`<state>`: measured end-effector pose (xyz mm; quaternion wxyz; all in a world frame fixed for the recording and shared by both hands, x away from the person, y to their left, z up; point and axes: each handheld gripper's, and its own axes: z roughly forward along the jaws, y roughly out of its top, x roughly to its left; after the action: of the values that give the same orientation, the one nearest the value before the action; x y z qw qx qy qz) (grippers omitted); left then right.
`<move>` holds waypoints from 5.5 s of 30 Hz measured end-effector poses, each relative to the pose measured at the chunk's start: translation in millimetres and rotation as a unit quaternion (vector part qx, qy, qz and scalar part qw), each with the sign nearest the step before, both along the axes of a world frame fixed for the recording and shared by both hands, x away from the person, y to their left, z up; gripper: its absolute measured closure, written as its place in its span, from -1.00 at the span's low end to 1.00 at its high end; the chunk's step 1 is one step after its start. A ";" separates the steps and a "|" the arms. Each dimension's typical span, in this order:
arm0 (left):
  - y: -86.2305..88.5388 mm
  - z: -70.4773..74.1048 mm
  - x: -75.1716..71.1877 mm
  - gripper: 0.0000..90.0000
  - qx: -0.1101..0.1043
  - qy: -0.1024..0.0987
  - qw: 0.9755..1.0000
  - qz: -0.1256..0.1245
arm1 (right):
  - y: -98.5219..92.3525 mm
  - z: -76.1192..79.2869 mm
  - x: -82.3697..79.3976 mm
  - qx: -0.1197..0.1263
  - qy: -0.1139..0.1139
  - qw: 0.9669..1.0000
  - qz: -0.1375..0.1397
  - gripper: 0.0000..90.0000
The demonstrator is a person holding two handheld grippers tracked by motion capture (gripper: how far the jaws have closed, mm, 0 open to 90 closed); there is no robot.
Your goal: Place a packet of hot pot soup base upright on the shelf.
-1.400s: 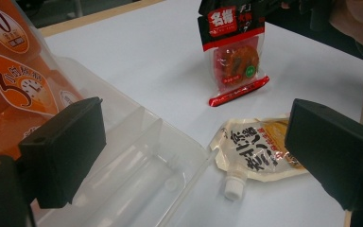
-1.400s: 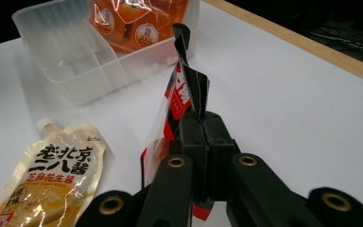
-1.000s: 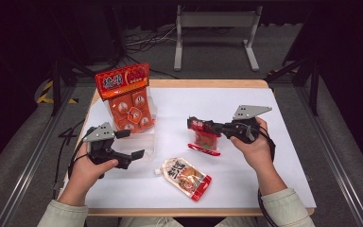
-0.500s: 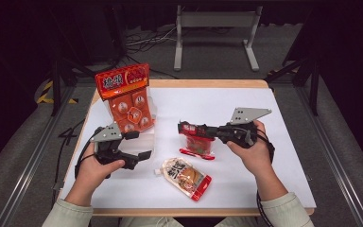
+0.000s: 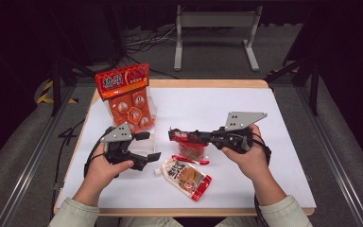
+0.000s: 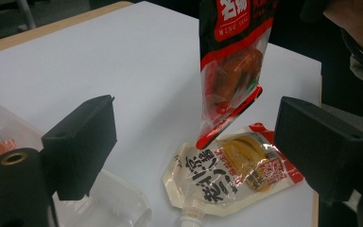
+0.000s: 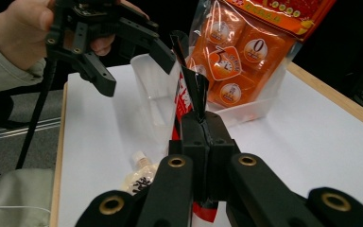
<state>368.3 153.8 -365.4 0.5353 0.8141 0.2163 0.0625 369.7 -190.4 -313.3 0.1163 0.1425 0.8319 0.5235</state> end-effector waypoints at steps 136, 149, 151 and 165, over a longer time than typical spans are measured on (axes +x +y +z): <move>75.9 50.6 65.5 0.98 0.014 -0.082 0.995 -0.049 | -49.2 -29.5 22.9 0.038 0.054 0.995 -0.071 0.27; 77.2 29.6 71.8 0.98 0.014 -0.087 0.995 -0.048 | -58.8 -30.0 19.2 0.045 0.058 0.994 -0.083 0.26; 78.1 27.6 72.2 0.98 0.014 -0.082 0.995 -0.055 | -58.7 -30.1 19.5 0.045 0.058 0.994 -0.082 0.26; 77.2 18.8 75.3 0.98 0.020 -0.057 0.995 -0.085 | -57.2 -31.1 20.2 0.050 0.063 0.994 -0.079 0.24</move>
<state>443.6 230.9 -346.6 0.5340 0.8349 0.1146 0.0675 389.9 -247.6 -344.5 0.0971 0.2459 0.7964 0.5439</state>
